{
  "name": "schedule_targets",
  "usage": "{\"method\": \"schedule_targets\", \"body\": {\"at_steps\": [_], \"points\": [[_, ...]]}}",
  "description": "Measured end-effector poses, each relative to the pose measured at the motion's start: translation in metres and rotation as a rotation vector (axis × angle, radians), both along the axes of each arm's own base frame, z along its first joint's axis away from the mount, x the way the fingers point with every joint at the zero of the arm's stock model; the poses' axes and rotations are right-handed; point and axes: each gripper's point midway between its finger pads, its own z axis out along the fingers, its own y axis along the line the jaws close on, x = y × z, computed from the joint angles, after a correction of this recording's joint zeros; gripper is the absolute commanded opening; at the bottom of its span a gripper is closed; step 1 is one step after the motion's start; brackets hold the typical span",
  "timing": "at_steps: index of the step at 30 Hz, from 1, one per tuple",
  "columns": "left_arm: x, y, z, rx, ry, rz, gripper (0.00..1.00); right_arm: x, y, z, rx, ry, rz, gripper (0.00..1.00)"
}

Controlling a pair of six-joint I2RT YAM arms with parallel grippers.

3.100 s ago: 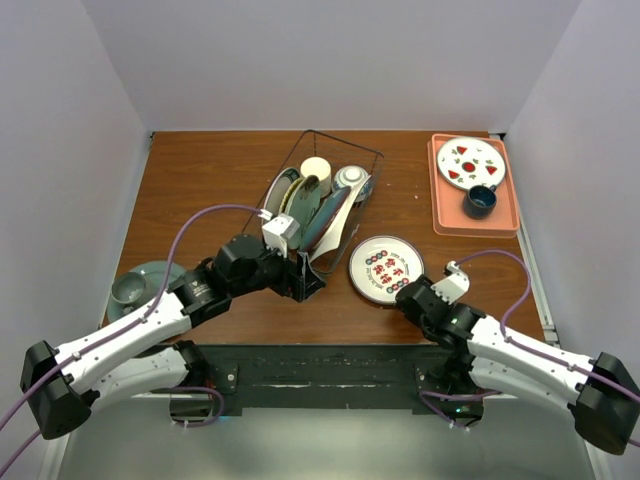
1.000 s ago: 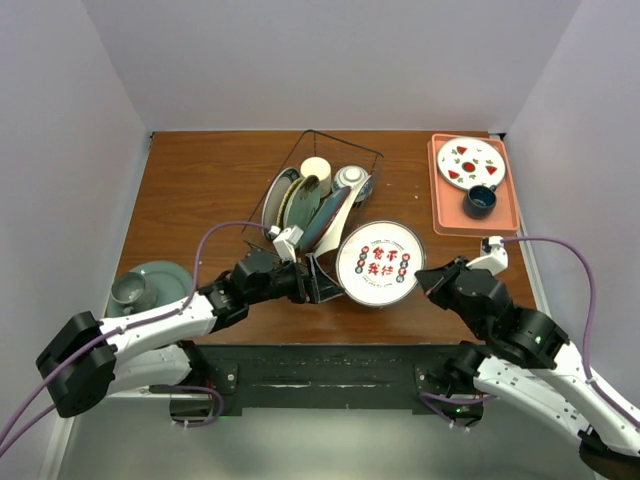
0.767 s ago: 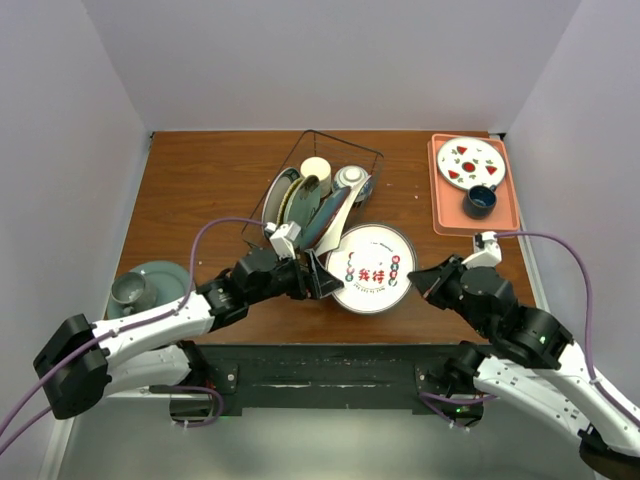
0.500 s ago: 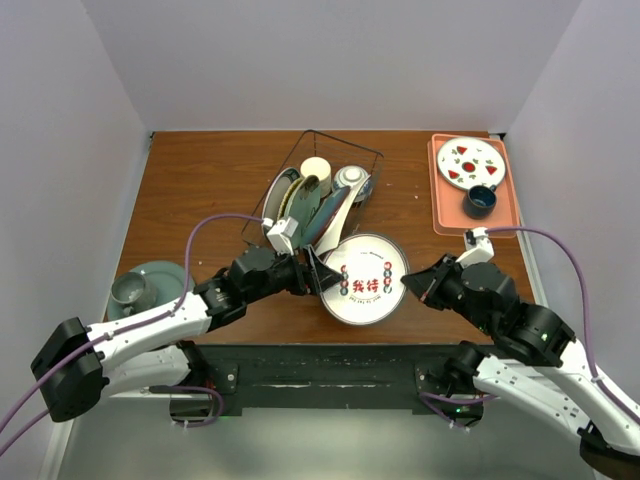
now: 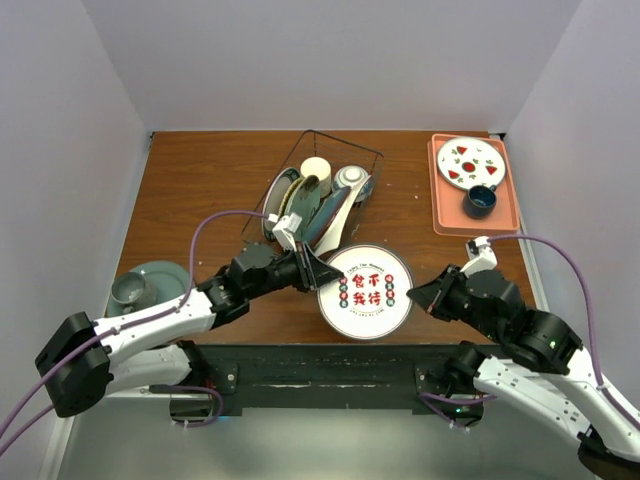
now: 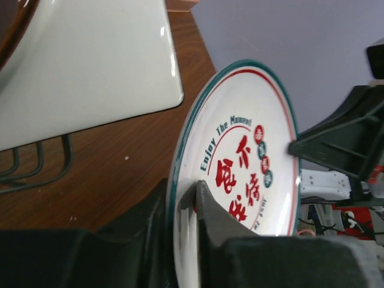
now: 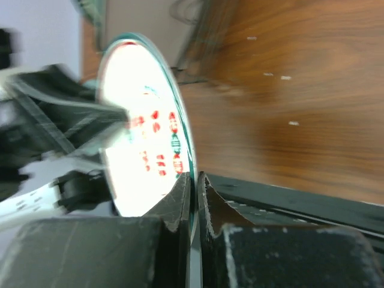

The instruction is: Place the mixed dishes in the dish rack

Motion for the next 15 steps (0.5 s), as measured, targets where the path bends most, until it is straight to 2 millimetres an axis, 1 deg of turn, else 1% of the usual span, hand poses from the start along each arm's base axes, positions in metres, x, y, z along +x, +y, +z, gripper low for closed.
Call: {"method": "schedule_targets", "body": {"at_steps": [2, 3, 4, 6, 7, 8, 11, 13, 15], "points": [[-0.001, -0.003, 0.014, -0.055, -0.005, -0.014, 0.0, -0.001, -0.01, -0.015, -0.054, 0.028, -0.026, 0.0], [0.0, -0.004, 0.021, -0.067, -0.021, -0.017, 0.0, -0.002, -0.011, -0.02, -0.064, 0.04, -0.027, 0.0], [0.0, -0.004, 0.021, -0.062, -0.025, -0.019, 0.0, -0.002, -0.011, -0.02, -0.065, 0.041, -0.027, 0.0], [0.0, -0.004, 0.021, -0.048, -0.025, -0.022, 0.0, -0.002, -0.011, -0.021, -0.07, 0.043, -0.03, 0.16], [0.0, -0.004, 0.023, -0.033, -0.035, -0.026, 0.0, -0.002, -0.012, -0.023, -0.078, 0.048, -0.033, 0.26], [0.001, -0.004, 0.027, -0.014, -0.052, -0.032, 0.0, -0.001, -0.012, -0.024, -0.085, 0.053, -0.036, 0.51], [0.005, -0.005, 0.043, 0.069, -0.146, -0.055, 0.0, 0.005, -0.013, -0.025, -0.107, 0.061, -0.063, 0.82], [0.009, -0.005, 0.056, 0.122, -0.206, -0.059, 0.0, 0.009, -0.014, -0.022, -0.119, 0.052, -0.083, 0.89], [0.016, -0.006, 0.074, 0.166, -0.271, -0.052, 0.0, 0.014, -0.018, -0.016, -0.127, 0.03, -0.107, 0.95]]}}
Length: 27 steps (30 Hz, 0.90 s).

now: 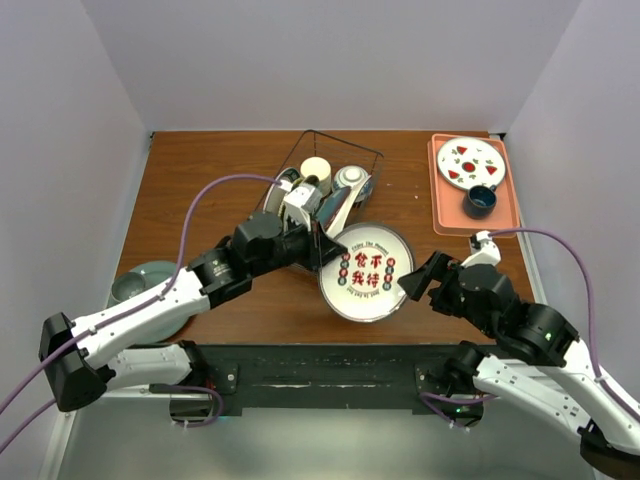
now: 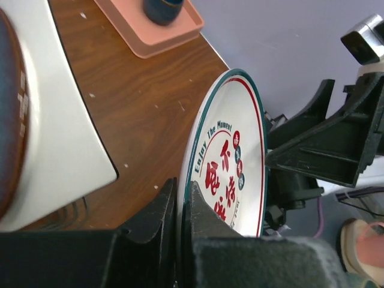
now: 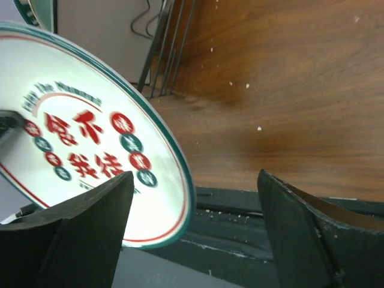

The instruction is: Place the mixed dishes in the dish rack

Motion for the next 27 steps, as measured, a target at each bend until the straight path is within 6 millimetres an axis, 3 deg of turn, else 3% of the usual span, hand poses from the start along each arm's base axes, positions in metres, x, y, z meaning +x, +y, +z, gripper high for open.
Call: {"method": "schedule_targets", "body": {"at_steps": [6, 11, 14, 19, 23, 27], "points": [[0.033, -0.001, 0.054, 0.085, -0.179, 0.073, 0.0, 0.01, -0.014, 0.021, -0.004, -0.069, -0.077, 0.99], [0.059, -0.01, 0.075, 0.192, -0.288, 0.141, 0.0, 0.015, -0.027, 0.025, -0.031, -0.092, -0.143, 0.99], [0.07, -0.024, 0.074, 0.284, -0.343, 0.178, 0.0, 0.015, -0.036, 0.023, -0.051, -0.096, -0.176, 0.99], [0.081, -0.039, 0.054, 0.459, -0.39, 0.26, 0.0, 0.015, -0.043, 0.023, -0.055, -0.104, -0.21, 0.99], [0.088, -0.03, 0.029, 0.621, -0.421, 0.334, 0.0, 0.017, -0.046, 0.023, -0.056, -0.109, -0.228, 0.99], [0.097, -0.014, 0.026, 0.709, -0.451, 0.409, 0.0, 0.017, -0.046, 0.023, -0.056, -0.11, -0.231, 0.99]]}}
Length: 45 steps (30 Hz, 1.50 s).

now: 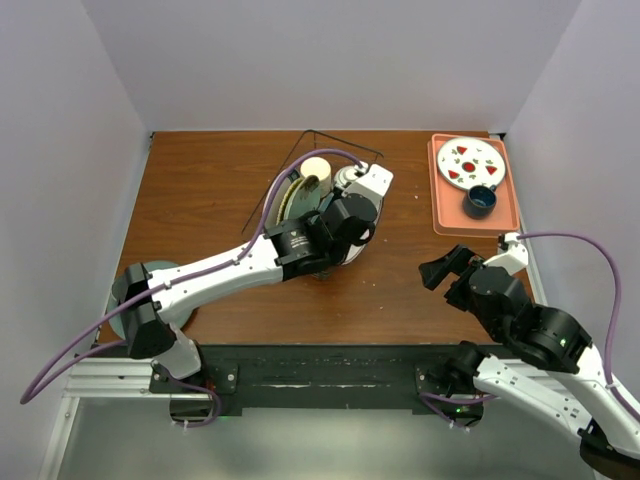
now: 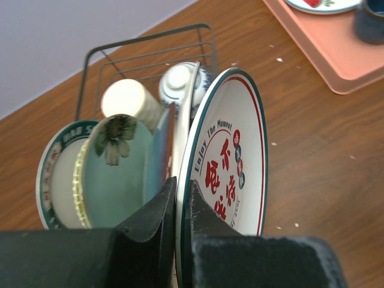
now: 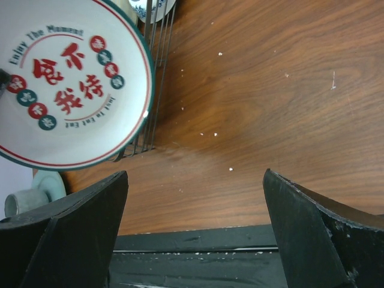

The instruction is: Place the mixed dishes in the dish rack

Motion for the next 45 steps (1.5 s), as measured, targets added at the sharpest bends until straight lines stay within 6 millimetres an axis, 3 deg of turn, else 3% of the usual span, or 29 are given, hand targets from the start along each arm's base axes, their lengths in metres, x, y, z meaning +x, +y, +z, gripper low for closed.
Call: {"method": "schedule_targets", "body": {"at_steps": [13, 23, 45], "points": [[0.015, 0.028, 0.02, 0.098, -0.131, 0.136, 0.0, 0.003, 0.004, -0.01, -0.02, 0.021, 0.0, 0.98], [0.02, 0.042, -0.014, 0.265, -0.167, 0.124, 0.0, 0.004, 0.006, -0.018, -0.03, 0.032, 0.003, 0.99], [0.027, 0.033, -0.037, 0.249, -0.161, 0.121, 0.0, 0.005, 0.007, -0.028, -0.035, 0.046, 0.0, 0.99]]}}
